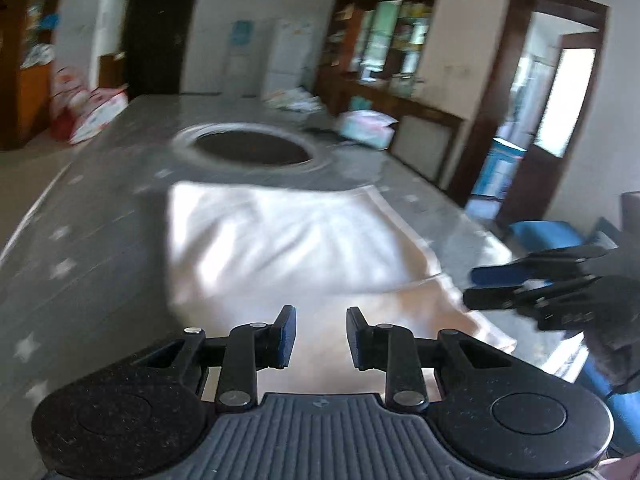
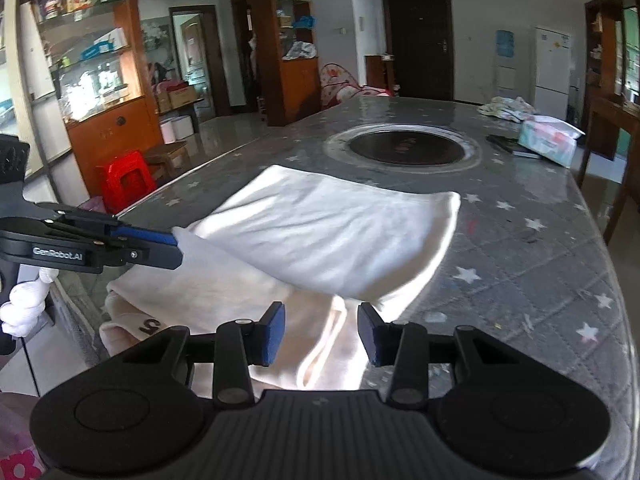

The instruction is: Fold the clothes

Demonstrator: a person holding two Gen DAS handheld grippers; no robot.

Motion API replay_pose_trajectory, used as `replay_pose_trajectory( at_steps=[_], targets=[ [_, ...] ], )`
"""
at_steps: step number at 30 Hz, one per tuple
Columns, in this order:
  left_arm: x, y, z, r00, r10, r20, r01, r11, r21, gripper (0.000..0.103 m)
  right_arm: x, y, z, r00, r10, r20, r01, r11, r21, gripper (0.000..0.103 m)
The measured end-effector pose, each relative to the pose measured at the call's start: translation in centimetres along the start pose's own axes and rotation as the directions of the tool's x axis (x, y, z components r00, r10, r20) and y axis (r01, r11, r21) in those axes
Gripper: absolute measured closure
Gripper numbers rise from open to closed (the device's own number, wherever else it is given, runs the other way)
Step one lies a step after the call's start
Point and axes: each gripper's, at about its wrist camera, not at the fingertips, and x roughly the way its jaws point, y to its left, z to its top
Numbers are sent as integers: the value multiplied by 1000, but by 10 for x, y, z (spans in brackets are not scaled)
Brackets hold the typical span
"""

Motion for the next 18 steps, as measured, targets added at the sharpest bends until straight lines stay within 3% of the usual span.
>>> replay_pose_trajectory(
  at_steps=[8,12,18],
  targets=[
    [-10,33,-17,996,79,-51,-81,996,-38,77,24,15,7,998,52,-32,-53,997,-47,62],
    [-14,37,-11,997,72,-42,-73,997,-36,79,37,14,2,996,51,-73,-54,998,-44,62],
    [1,27,12,1000,15,-1,-15,1000,6,79,35,16,7,997,47,-67,-51,997,-55,62]
  ],
)
